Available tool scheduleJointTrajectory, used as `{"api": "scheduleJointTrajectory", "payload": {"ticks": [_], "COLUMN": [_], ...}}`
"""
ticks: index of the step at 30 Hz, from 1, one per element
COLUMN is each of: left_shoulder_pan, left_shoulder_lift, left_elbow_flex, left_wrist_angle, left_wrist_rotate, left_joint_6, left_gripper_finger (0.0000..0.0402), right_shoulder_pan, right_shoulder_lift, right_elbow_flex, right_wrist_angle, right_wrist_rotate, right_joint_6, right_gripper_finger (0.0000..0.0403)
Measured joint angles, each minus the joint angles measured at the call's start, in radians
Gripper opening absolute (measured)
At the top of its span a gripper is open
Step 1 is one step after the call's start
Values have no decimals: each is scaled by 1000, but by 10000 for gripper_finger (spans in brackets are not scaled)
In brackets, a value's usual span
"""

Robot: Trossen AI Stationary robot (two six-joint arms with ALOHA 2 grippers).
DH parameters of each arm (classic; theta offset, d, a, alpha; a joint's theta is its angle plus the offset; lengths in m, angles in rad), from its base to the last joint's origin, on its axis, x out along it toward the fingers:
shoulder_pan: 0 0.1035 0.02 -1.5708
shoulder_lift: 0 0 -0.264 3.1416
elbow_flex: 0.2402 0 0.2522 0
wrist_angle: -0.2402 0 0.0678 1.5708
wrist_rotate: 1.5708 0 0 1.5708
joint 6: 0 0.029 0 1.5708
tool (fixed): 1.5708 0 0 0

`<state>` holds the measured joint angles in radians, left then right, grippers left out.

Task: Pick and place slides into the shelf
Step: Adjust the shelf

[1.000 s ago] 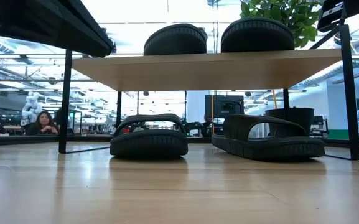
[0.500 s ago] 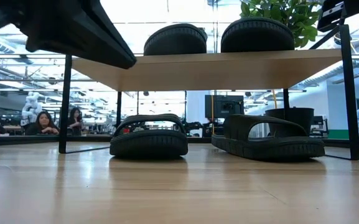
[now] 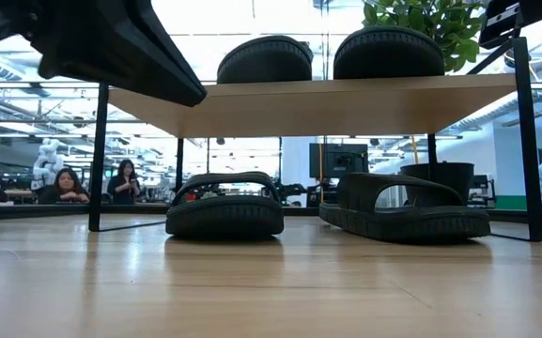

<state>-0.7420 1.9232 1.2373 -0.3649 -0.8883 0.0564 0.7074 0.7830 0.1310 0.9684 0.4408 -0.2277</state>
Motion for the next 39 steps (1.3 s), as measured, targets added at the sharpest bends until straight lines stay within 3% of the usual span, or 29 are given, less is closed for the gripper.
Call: {"api": "scheduleJointTrajectory", "payload": {"ticks": [39], "left_shoulder_pan": [-1], "left_shoulder_lift": [0], "left_elbow_flex": [0], "left_wrist_angle": [0], "left_wrist_rotate": [-29], "left_joint_6": [51], "left_gripper_finger": [0], "right_shoulder_pan": [0], "right_shoulder_lift": [0], "right_elbow_flex": [0], "right_wrist_angle": [-1], "right_wrist_rotate": [2], "right_joint_6": [1], "right_gripper_finger": [0]}}
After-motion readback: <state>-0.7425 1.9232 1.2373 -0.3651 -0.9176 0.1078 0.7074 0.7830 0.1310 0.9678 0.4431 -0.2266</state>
